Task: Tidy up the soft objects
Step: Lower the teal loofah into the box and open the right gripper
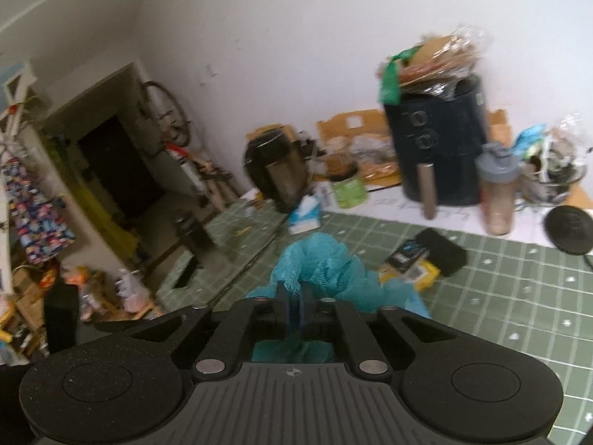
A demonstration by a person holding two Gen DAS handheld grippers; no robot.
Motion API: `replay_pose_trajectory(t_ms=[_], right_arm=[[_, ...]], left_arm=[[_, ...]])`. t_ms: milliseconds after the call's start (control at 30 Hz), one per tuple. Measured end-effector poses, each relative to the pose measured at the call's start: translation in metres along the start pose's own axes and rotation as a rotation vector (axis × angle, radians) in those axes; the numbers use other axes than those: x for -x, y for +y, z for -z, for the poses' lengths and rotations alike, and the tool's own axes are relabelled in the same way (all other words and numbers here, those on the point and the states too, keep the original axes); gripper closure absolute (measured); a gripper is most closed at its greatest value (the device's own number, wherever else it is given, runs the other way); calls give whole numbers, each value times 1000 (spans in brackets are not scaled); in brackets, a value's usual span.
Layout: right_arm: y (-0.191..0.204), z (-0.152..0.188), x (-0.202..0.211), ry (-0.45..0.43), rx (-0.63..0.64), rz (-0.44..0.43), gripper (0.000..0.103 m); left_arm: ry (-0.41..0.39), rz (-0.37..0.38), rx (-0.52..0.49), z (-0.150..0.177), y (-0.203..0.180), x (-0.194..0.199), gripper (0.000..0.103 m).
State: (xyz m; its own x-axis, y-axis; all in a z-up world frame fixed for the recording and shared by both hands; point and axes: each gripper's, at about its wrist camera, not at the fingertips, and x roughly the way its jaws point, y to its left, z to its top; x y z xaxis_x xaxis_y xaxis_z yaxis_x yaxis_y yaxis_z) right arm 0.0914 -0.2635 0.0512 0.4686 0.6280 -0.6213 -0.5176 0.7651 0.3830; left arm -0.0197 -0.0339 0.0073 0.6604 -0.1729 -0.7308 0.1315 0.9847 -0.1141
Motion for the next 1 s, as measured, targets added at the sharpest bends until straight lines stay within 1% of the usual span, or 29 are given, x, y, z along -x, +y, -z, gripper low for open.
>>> replay_pose_trajectory(t_ms=[33,67,100,133,167,200,267,333,400,567,633,767,1000], right_arm=[[-1,1,-3,18,1,-1,74],[-1,2,-6,36,7,3,53],[-1,4,-9,53,18,15,44],[-1,6,-10,59,25,29,33],[-1,9,-11,65,27,41,27],[-3,12,-12,78,22,47,24],[-8,17,-15,96,12,71,13],[-11,21,-17,116,17,108,7],[-14,25,-20,146,25,143,5],[-18,34,-25,201,47,184,0],[-19,37,-26,213,56,201,0],[-23,42,-29,230,61,229,0],[-36,42,-28,236,40,283,0]], left_arm=[[-1,-10,4,0,0,0,33],[-3,-15,8,1,1,0,33],[-5,-16,11,1,2,-1,33],[-6,-15,14,1,2,-1,33],[-9,-14,17,0,3,0,33],[-12,-12,19,-1,3,0,33],[-10,-10,23,-2,4,0,33],[1,-6,24,-5,5,-1,33],[14,-4,21,-8,5,-3,33],[23,15,-7,-17,0,-6,33],[23,29,-9,-21,-2,-8,33],[36,59,-32,-29,-6,-11,33],[28,93,-71,-41,-11,-16,33]])
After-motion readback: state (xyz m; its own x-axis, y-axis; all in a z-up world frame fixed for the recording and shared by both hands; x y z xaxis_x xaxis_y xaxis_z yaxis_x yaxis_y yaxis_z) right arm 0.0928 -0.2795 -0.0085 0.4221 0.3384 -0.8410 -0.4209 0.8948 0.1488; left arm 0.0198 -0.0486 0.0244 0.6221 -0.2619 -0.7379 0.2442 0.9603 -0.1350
